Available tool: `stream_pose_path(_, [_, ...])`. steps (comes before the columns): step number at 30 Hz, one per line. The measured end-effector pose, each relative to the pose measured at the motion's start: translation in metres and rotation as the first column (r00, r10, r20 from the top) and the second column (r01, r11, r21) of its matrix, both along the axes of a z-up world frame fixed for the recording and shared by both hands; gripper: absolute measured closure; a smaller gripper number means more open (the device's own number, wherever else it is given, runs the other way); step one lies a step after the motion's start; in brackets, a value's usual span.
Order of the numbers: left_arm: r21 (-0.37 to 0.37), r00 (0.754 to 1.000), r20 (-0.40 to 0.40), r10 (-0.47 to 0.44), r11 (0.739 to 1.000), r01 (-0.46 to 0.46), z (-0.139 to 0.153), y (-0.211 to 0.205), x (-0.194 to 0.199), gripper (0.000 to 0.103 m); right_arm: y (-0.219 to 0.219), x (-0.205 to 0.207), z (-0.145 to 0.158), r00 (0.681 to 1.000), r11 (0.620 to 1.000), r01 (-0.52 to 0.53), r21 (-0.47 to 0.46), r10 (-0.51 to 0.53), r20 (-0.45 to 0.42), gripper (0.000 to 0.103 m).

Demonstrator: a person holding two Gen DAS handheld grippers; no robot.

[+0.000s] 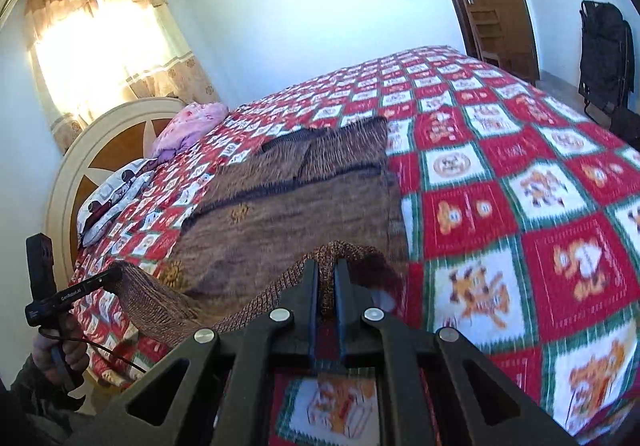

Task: Fold small clothes
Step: 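Lift the hem with both tools and fold it toward the collar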

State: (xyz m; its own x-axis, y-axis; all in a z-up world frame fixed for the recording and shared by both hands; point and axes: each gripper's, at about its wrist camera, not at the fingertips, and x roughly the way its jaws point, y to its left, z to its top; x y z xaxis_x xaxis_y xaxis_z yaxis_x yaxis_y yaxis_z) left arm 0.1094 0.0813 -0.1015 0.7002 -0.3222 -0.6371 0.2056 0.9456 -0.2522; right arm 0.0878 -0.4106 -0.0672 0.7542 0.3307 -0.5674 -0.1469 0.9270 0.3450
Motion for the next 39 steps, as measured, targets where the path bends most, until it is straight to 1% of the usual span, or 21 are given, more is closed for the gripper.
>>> stream_pose_path(6, [-0.032,1.000,0.005,0.010,0.999,-0.009,0.008,0.005,0.028,0.094,0.004,0.029,0.016,0.999,1.000,0.000,-0.027,0.000,0.033,0.096])
stream_pose_path(12, [-0.032,0.999,0.028,0.027,0.999,-0.026,0.020,0.009,0.056,0.094,0.003,0.070,0.031,0.999,1.000,0.006,-0.020,-0.005,0.045,0.096])
stream_pose_path(15, [-0.012,0.998,0.045,0.039,0.999,-0.039,0.026,0.010,0.072,0.094,0.003,0.088,0.039,0.999,1.000,0.012,-0.021,-0.011,0.053,0.096])
stream_pose_path(20, [-0.013,0.998,0.039,0.055,0.998,-0.055,0.029,0.012,0.104,0.094,0.009,0.119,0.047,0.998,0.999,0.014,-0.034,-0.011,0.062,0.096])
stream_pose_path(26, [-0.013,0.997,0.027,0.076,0.997,-0.075,0.030,0.011,0.141,0.094,0.021,0.160,0.049,0.999,0.998,0.008,-0.060,-0.004,0.051,0.096])
stream_pose_path(32, [-0.056,0.995,0.007,0.100,0.994,-0.099,0.033,0.018,0.179,0.094,0.024,0.198,0.054,0.999,0.997,0.020,-0.072,-0.016,0.046,0.096])
stream_pose_path(35, [-0.057,0.994,0.005,0.108,0.993,-0.108,0.033,0.019,0.197,0.094,0.026,0.221,0.054,0.999,0.997,0.024,-0.079,-0.021,0.034,0.096])
stream_pose_path(39, [-0.042,0.993,-0.010,0.116,0.992,-0.116,0.026,0.018,0.227,0.094,0.029,0.255,0.045,1.000,0.995,0.028,-0.095,-0.028,-0.002,0.096])
